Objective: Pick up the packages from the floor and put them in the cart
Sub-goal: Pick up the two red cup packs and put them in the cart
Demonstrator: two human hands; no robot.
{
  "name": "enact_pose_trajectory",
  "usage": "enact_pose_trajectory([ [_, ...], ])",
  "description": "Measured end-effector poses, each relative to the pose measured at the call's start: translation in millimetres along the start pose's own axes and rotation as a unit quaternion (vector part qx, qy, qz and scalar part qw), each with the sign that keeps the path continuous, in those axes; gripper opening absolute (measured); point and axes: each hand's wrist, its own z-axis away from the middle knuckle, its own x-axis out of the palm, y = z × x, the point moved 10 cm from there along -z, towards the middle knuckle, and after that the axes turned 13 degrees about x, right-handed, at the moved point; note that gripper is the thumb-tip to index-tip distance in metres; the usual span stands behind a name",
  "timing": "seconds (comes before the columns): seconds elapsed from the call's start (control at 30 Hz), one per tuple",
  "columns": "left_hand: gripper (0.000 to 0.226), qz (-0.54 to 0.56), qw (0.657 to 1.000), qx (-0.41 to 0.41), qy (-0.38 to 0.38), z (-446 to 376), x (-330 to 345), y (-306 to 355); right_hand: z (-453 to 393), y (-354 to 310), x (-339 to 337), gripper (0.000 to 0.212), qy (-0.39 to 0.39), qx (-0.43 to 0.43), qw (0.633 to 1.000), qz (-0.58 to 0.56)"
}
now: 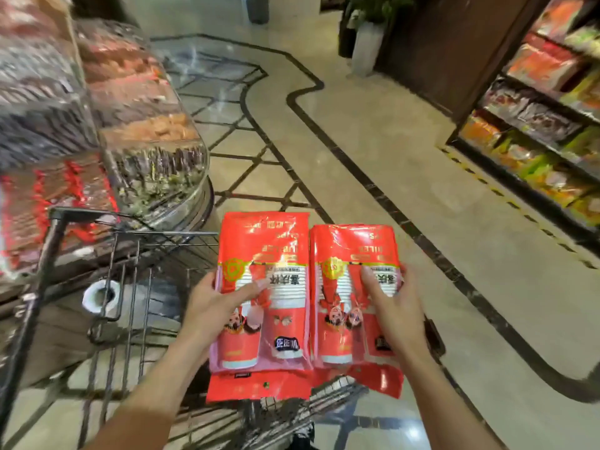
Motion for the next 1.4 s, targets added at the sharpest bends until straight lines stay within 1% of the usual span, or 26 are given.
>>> enact_pose_trajectory([
  [0.07, 0.079, -0.019, 0.998, -0.038, 0.037, -7.4, -1.4, -40.6, -24.6, 15.7, 24.0, 0.076, -0.025, 0.008, 0.999, 0.030],
  [0.13, 0.083, -0.032, 0.996, -0.067, 0.056, -17.4, -0.9, -79.8, -46.7, 34.9, 46.8, 0.083, -0.038, 0.017, 0.998, 0.054],
  [0.2, 0.098, -0.047, 0.990, -0.106, 0.084, -26.5, -2.7, -117.6, -69.0, 56.9, 71.0, 0.094, -0.048, 0.034, 0.994, 0.091],
  [0.23, 0.098, -0.054, 0.986, -0.125, 0.096, -31.1, -3.3, -136.3, -81.1, 69.5, 83.3, 0.098, -0.055, 0.043, 0.992, 0.108],
  [0.3, 0.072, -0.082, 0.978, -0.157, 0.109, -39.9, -8.3, -173.9, -101.6, 88.6, 107.3, 0.099, -0.072, 0.058, 0.987, 0.134],
  [0.33, 0.065, -0.100, 0.975, -0.168, 0.110, -44.7, -11.2, -195.4, -111.2, 99.0, 119.7, 0.096, -0.086, 0.065, 0.983, 0.150],
  [0.4, 0.068, -0.140, 0.966, -0.186, 0.111, -53.4, -15.1, -231.9, -130.4, 121.6, 147.4, 0.091, -0.112, 0.076, 0.975, 0.179],
  [0.5, 0.041, -0.178, 0.953, -0.191, 0.153, -65.2, -26.5, -279.3, -160.0, 159.2, 184.2, 0.092, -0.126, 0.086, 0.968, 0.201],
  [0.53, 0.037, -0.185, 0.950, -0.192, 0.160, -69.2, -25.9, -293.5, -169.9, 171.8, 195.0, 0.090, -0.126, 0.088, 0.966, 0.206],
  [0.57, 0.039, -0.194, 0.947, -0.195, 0.167, -72.4, -26.6, -306.0, -179.1, 183.9, 207.1, 0.088, -0.126, 0.087, 0.964, 0.216],
  [0.6, 0.046, -0.207, 0.943, -0.195, 0.173, -76.3, -28.5, -318.5, -186.2, 193.5, 217.7, 0.088, -0.125, 0.090, 0.962, 0.224],
  [0.67, 0.067, -0.248, 0.932, -0.188, 0.184, -83.2, -34.7, -343.8, -199.4, 214.0, 237.9, 0.086, -0.125, 0.093, 0.957, 0.244],
  [0.7, 0.073, -0.270, 0.926, -0.186, 0.186, -85.2, -37.9, -358.1, -204.1, 223.4, 248.2, 0.085, -0.130, 0.093, 0.956, 0.247],
  [0.73, 0.074, -0.291, 0.921, -0.184, 0.184, -86.0, -42.0, -373.2, -206.9, 231.4, 258.0, 0.085, -0.138, 0.096, 0.954, 0.248],
  [0.83, 0.072, -0.360, 0.901, -0.176, 0.164, -92.4, -39.3, -358.1, -211.7, 254.4, 284.2, 0.086, -0.156, 0.110, 0.951, 0.244],
  [0.9, 0.073, -0.381, 0.893, -0.185, 0.152, -91.7, -36.4, -351.9, -210.1, 267.9, 297.0, 0.086, -0.163, 0.119, 0.947, 0.249],
  [0.97, 0.067, -0.406, 0.880, -0.193, 0.150, -87.5, -35.4, -350.0, -207.4, 282.8, 308.4, 0.088, -0.175, 0.125, 0.945, 0.248],
  [1.03, 0.060, -0.435, 0.870, -0.181, 0.145, -87.8, -32.8, -348.1, -203.7, 295.2, 315.2, 0.079, -0.188, 0.126, 0.941, 0.253],
  [1.1, 0.061, -0.470, 0.854, -0.186, 0.126, -91.3, -31.1, -351.6, -203.0, 304.2, 320.8, 0.077, -0.199, 0.128, 0.933, 0.272],
  [1.17, 0.062, -0.500, 0.835, -0.205, 0.099, -95.6, -29.7, -353.3, -201.9, 302.4, 322.0, 0.086, -0.193, 0.115, 0.924, 0.311],
  [1.2, 0.060, -0.506, 0.831, -0.211, 0.095, -95.7, -28.6, -352.4, -201.3, 300.8, 322.5, 0.088, -0.192, 0.095, 0.911, 0.352],
  [1.23, 0.059, -0.506, 0.831, -0.212, 0.097, -95.1, -26.1, -349.9, -200.9, 299.1, 321.0, 0.087, -0.186, 0.077, 0.894, 0.399],
  [1.3, 0.059, -0.490, 0.840, -0.203, 0.110, -89.3, -18.4, -337.3, -197.1, 291.1, 314.4, 0.087, -0.183, 0.072, 0.867, 0.459],
  [1.33, 0.060, -0.483, 0.848, -0.184, 0.115, -85.4, -13.6, -327.6, -193.6, 281.3, 309.3, 0.086, -0.184, 0.069, 0.859, 0.473],
  [1.37, 0.060, -0.483, 0.856, -0.153, 0.104, -82.4, -7.2, -316.2, -189.7, 268.1, 304.4, 0.085, -0.183, 0.058, 0.856, 0.480],
  [1.4, 0.058, -0.496, 0.857, -0.115, 0.077, -79.9, -0.1, -304.2, -184.7, 252.6, 301.8, 0.084, -0.185, 0.030, 0.853, 0.487],
])
